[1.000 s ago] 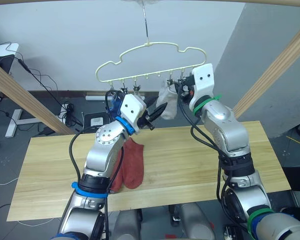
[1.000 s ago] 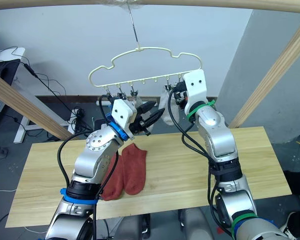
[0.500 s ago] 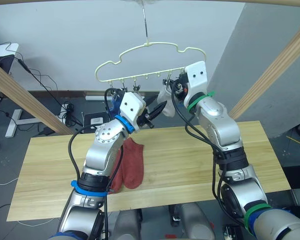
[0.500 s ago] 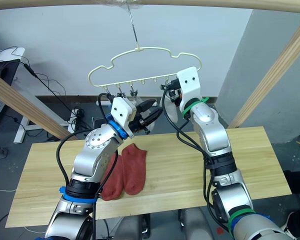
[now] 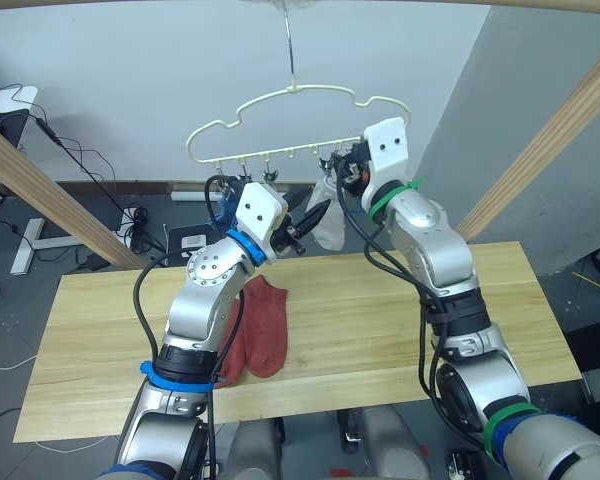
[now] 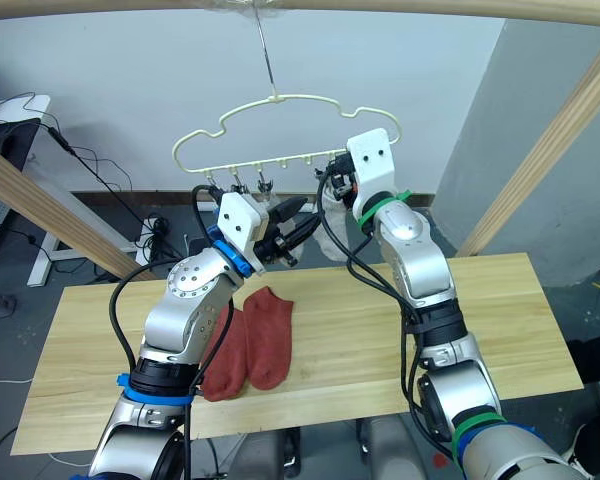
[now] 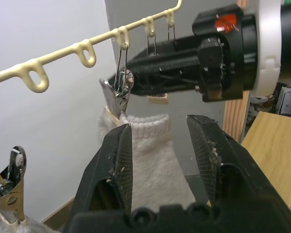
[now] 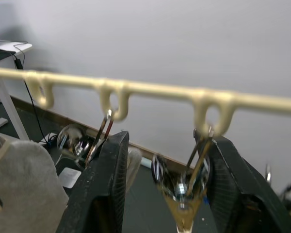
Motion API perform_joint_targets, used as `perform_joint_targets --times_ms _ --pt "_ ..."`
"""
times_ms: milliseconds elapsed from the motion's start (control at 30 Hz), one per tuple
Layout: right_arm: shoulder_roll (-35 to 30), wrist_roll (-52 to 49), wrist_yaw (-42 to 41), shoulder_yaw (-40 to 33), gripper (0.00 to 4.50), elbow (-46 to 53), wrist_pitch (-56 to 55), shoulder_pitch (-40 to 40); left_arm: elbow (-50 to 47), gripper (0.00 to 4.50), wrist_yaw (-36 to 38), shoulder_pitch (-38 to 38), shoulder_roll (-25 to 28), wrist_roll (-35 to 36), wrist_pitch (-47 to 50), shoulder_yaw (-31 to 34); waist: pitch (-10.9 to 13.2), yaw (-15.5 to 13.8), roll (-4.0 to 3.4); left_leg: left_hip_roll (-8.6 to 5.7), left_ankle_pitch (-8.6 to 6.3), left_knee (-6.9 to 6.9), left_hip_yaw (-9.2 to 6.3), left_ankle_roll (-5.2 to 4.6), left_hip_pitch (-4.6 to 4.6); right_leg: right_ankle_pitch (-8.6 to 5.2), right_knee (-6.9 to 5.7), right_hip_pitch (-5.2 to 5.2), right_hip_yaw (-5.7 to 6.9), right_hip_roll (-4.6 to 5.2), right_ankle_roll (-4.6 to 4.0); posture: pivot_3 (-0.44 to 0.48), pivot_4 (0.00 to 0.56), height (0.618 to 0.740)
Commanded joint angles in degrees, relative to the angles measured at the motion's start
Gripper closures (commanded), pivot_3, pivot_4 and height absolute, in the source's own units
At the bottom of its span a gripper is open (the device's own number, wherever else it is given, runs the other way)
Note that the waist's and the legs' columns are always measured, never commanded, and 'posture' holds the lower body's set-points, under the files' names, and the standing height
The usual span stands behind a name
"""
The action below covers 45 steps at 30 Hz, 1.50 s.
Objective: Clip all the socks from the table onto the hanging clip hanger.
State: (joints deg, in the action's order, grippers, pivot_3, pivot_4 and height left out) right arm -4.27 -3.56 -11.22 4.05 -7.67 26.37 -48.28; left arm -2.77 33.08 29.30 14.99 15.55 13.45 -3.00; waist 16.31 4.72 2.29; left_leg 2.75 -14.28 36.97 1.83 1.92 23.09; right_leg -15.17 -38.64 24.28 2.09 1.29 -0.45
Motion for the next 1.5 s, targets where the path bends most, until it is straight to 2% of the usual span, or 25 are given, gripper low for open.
perform_joint_targets --times_ms 33,167,267,333,433,567,667,967,1067,1300,1467,1500 --pt "0.1 -0.3 0.1 -0.9 3.64 1.0 -1.7 -1.0 -3.4 2.49 -0.3 -0.3 0.0 0.5 -0.4 0.4 0.0 0.0 0.00 0.00 0.00 0.00 0.01 0.00 0.00 0.00 0.00 0.00 0.00 0.00 0.00 -0.139 0.273 0.740" --pt "0.2 -0.3 0.1 -1.2 4.49 1.1 -1.7 -0.9 -4.9 2.49 -1.5 -2.3 0.0 -0.7 -0.5 0.0 0.0 0.1 0.00 0.00 0.00 0.00 0.01 0.00 0.00 0.00 0.00 0.00 0.00 0.01 0.00 -0.141 0.273 0.740" --pt "0.2 -0.5 0.1 -1.4 4.49 1.3 -1.5 -0.8 -7.1 2.49 -3.8 -5.2 0.2 -3.3 -1.5 -0.7 0.0 0.1 0.00 0.02 0.00 -0.01 0.03 0.00 -0.01 0.00 -0.01 0.00 -0.03 0.01 -0.01 -0.142 0.274 0.740" --pt "0.1 -0.6 -0.1 -1.6 4.49 1.3 -1.4 -0.8 -9.8 2.49 -8.1 -9.5 -0.3 -6.0 0.7 -0.7 0.0 0.1 0.00 0.02 0.00 -0.01 0.02 0.00 -0.02 0.00 -0.02 0.01 -0.02 0.01 -0.01 -0.142 0.274 0.740" --pt "0.1 -0.7 -0.3 -1.7 4.50 1.3 -1.3 -0.8 -12.4 1.70 -13.2 -16.8 -0.9 -9.2 6.2 -1.8 0.0 0.2 -0.01 0.02 -0.01 -0.03 0.07 -0.01 -0.05 0.00 -0.02 0.00 -0.09 0.03 -0.01 -0.142 0.274 0.740" --pt "-0.2 -0.9 -0.6 -1.9 4.50 1.8 -0.8 -0.7 -11.6 0.44 -19.5 -22.4 -3.9 -11.0 12.8 -1.3 0.0 0.1 -0.01 0.01 -0.01 0.00 0.04 -0.02 -0.03 0.00 -0.08 0.02 -0.06 0.05 -0.01 -0.147 0.280 0.740" --pt "-0.6 -1.1 -1.0 -1.8 4.50 2.4 -0.1 -0.3 -7.9 0.44 -23.8 -23.4 -6.5 -11.7 14.7 0.6 0.0 0.0 -0.01 -0.02 -0.01 0.03 0.02 -0.03 -0.04 0.00 -0.16 0.03 -0.05 0.05 -0.01 -0.151 0.283 0.740" --pt "-0.7 -1.3 -1.4 -1.6 4.50 3.2 1.2 0.3 5.5 0.44 -24.5 -19.2 -5.9 -14.5 14.1 -0.6 0.0 0.1 -0.01 -0.02 -0.01 0.01 0.04 -0.02 -0.05 0.00 -0.19 0.04 -0.05 0.04 0.00 -0.169 0.284 0.740" --pt "-0.6 -1.5 -1.4 -1.8 4.50 3.5 1.8 0.5 8.1 1.01 -24.3 -18.7 -5.5 -15.4 13.7 -1.0 0.0 0.1 -0.01 -0.01 -0.01 0.01 0.04 -0.02 -0.05 0.00 -0.19 0.04 -0.05 0.04 0.00 -0.170 0.285 0.740" --pt "0.0 -2.7 -0.8 -2.6 4.50 3.7 2.9 0.5 10.4 2.99 -24.0 -18.9 -5.6 -15.7 12.7 -1.3 0.0 0.1 -0.01 -0.02 -0.01 0.02 0.05 -0.03 -0.09 0.00 -0.22 0.03 -0.05 0.06 0.00 -0.171 0.287 0.740" --pt "0.3 -3.2 -0.4 -3.2 4.50 3.7 3.4 0.2 8.3 4.38 -21.8 -19.9 -6.3 -14.4 8.9 -1.8 0.0 0.1 -0.01 -0.01 -0.01 0.02 0.05 -0.02 -0.10 0.00 -0.24 0.03 -0.05 0.06 -0.01 -0.173 0.288 0.740" --pt "0.3 -3.2 -0.4 -3.3 4.50 3.7 3.4 0.2 7.3 4.48 -21.0 -19.8 -6.6 -14.2 7.6 -2.5 0.0 0.1 -0.01 -0.01 -0.01 0.02 0.05 -0.02 -0.10 0.00 -0.23 0.03 -0.05 0.06 0.00 -0.174 0.288 0.740"
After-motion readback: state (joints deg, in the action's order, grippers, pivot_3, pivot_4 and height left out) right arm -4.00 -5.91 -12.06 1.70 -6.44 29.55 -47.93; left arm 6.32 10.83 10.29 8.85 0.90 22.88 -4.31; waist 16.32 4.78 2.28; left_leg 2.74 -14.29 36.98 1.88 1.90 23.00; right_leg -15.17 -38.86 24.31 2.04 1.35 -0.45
